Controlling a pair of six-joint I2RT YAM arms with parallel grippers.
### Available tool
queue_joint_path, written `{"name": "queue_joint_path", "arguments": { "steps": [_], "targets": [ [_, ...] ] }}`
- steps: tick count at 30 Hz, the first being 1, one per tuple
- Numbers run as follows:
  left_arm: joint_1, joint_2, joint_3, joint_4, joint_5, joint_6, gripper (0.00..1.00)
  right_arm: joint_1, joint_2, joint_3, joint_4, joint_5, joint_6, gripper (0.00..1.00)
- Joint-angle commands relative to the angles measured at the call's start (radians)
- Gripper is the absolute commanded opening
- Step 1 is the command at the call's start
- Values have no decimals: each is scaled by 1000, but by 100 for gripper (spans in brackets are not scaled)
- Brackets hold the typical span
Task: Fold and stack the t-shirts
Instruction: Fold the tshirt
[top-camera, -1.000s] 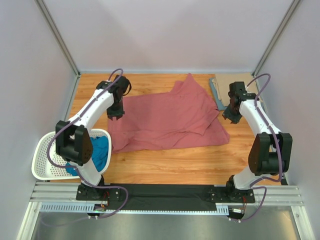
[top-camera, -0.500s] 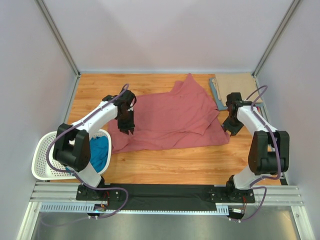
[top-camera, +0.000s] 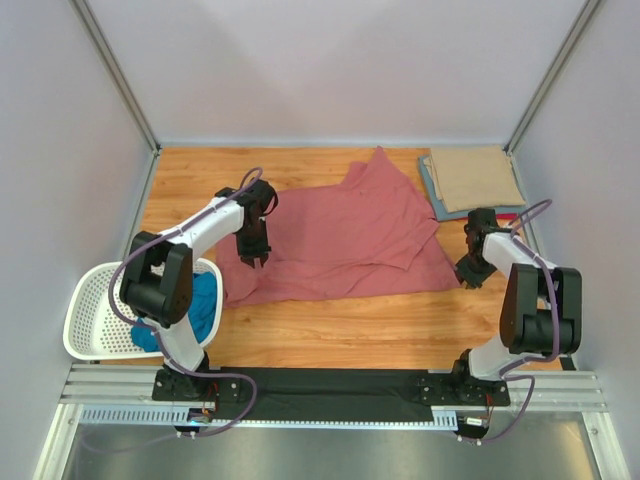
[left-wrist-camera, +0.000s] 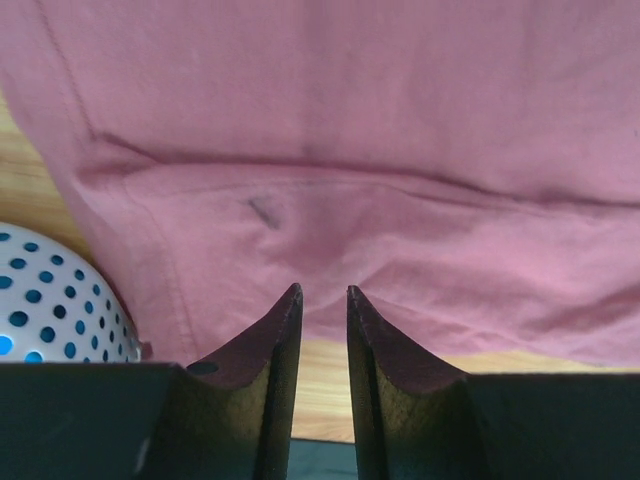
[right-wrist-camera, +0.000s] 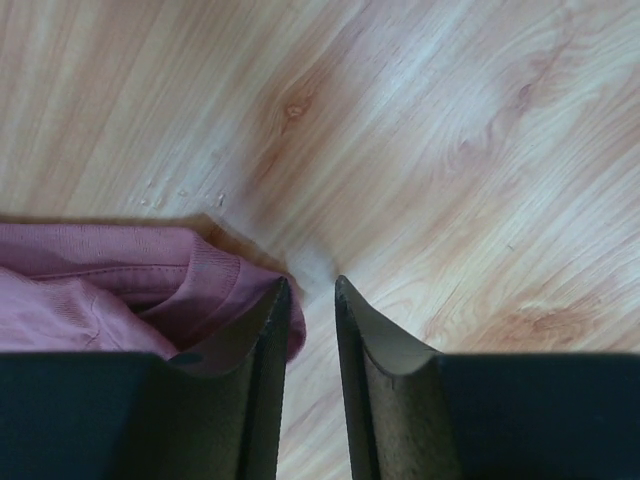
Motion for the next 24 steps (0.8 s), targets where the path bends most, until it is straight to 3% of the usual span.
{"name": "queue_joint_path", "arguments": {
  "steps": [1,9,15,19,24],
  "targets": [
    [2,12,60,-28,-76,-25,31,-28,-39,-40,55,39,26,25],
    [1,-66,92,-6,-72,26,32,-30,-148,20,-55,-21,23,34],
    [2,-79,63,24,-47,24,33,3,-232,-14,-19,-133,46,40],
    [2,-31,95,18,-15,41,33,6,-199,-20,46,-188,40,42],
    [2,-40,106,24,-6,47,33,6,-96,-16,43,-144,45,42]
  ]
}}
